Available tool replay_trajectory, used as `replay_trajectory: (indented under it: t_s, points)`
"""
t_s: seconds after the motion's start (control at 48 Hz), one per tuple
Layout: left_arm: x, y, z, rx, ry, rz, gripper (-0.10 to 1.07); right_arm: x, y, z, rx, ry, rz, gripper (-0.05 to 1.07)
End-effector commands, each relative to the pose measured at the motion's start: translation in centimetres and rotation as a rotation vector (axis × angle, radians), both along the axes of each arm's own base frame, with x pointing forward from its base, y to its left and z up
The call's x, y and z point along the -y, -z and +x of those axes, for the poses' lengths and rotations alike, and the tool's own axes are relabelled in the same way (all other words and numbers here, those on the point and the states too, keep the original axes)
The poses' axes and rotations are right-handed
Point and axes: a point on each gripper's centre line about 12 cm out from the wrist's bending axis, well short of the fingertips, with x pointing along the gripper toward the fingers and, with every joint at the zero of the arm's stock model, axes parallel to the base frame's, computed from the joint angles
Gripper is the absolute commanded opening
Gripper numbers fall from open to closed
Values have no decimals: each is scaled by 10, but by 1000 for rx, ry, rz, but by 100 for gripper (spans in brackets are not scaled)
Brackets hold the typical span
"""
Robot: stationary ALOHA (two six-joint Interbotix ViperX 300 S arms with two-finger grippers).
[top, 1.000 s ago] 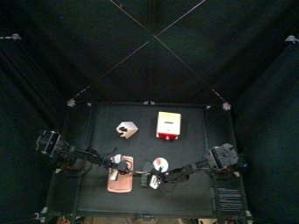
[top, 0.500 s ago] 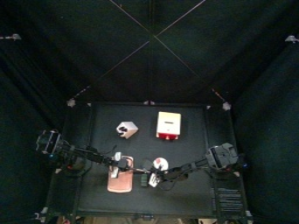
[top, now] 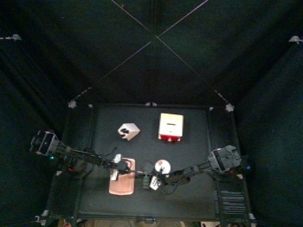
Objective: Cut sushi roll
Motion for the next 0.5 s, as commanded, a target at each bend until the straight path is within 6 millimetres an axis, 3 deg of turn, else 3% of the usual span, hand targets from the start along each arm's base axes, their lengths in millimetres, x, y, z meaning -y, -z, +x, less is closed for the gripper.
replay_trajectory:
  t_s: [0.0,0.479]
  points:
    - [4,-6,2,26,14,-5,43,1,-21,1,37,8,-3,27]
    - [9,-10,5,40,28,-8,43,-7,-22,0,33,-6,-11,27]
